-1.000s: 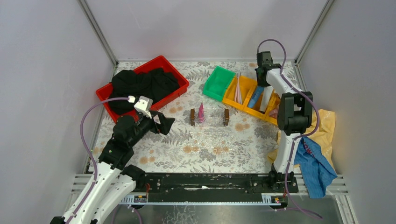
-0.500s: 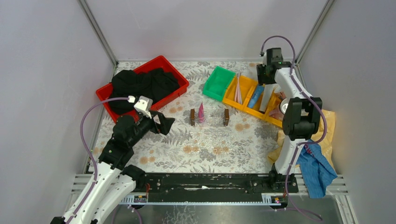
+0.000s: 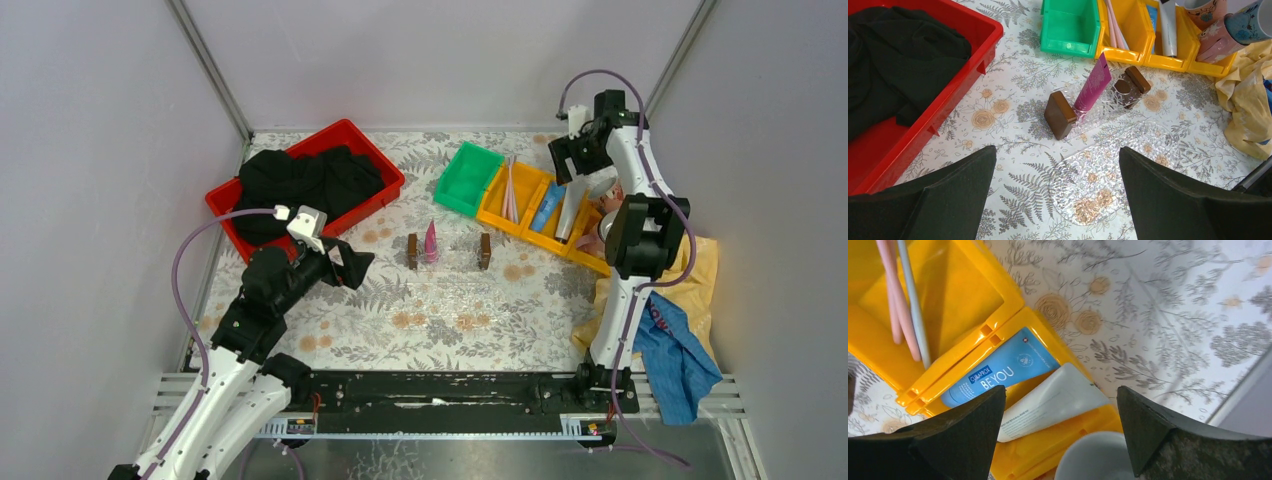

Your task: Prepare toiletry sets of a toothbrush and toothpaste on the tray

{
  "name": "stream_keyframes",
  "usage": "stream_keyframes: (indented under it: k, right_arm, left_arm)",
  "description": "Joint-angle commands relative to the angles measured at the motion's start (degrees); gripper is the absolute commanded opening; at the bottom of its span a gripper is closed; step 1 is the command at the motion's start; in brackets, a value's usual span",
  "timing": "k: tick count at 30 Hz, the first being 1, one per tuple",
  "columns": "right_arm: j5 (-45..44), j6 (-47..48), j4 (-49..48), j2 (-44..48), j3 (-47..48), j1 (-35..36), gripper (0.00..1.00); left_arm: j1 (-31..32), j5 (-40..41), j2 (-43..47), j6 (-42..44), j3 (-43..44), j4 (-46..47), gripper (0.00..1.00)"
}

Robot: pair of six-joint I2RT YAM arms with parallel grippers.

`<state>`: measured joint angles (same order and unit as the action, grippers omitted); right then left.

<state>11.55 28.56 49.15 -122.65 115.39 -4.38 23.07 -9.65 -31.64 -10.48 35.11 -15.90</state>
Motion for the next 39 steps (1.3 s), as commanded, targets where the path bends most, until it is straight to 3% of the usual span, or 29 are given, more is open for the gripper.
stream_keyframes:
  k: [1,9,39]
  right_arm:
    - [2.84,4.93,4.70,-3.05,3.47,-0.24,0.89]
    - [3.45,5.43,5.43,-5.95,5.37,-1.15,0.87]
    - [11.77,3.08,8.33,3.26,-0.67,-1.15,0.54]
  left_arm:
    - [-0.42,-0.36,0.09,0.81,-0.57,1.14,1.00]
    - [-0.60,-0.53,-0.44,0.90,-0.48,1.14,1.00]
    - [-1.60,-1.70,-0.32,0.72,-0.47,1.31,1.00]
